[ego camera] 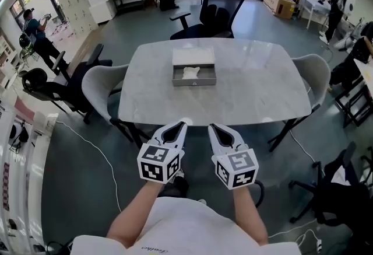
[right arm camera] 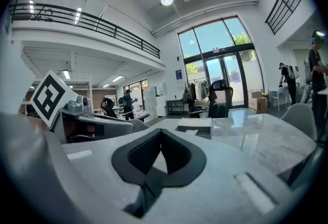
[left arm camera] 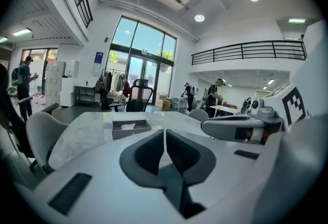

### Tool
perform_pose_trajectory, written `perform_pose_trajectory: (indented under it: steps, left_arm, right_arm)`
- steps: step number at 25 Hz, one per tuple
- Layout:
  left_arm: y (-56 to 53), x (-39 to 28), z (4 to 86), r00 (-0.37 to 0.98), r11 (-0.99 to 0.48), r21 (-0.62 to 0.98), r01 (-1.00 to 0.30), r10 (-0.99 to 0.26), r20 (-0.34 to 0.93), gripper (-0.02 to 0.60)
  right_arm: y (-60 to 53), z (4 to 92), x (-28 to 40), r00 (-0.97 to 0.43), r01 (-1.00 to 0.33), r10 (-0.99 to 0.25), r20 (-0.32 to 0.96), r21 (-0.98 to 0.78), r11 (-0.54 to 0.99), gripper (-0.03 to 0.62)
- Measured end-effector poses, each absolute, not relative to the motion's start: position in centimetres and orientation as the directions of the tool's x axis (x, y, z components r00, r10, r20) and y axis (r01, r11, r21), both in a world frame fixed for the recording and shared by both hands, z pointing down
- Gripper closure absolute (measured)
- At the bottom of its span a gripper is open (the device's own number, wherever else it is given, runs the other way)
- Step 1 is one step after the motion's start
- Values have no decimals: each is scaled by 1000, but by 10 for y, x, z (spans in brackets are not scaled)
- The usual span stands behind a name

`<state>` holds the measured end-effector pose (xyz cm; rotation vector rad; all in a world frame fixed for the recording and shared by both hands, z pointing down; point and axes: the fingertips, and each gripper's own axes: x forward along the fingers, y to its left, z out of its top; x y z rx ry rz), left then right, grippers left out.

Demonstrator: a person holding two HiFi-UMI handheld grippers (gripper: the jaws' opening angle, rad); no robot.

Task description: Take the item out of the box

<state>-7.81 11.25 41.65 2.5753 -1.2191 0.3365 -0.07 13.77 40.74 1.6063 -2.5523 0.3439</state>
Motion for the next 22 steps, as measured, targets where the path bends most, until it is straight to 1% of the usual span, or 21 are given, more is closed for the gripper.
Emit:
perform_pose_trajectory:
  steps: [11, 22]
  left_arm:
    - [29, -60, 433, 630, -613, 166, -772, -706, 325, 561]
    - [-89, -63, 460, 658, -634, 205, -746, -652, 376, 561]
  right_arm:
    - [62, 424, 16, -411, -912, -878, 244, -118, 394, 589]
    - [-53, 448, -2, -404, -915, -855, 327, -135, 381, 589]
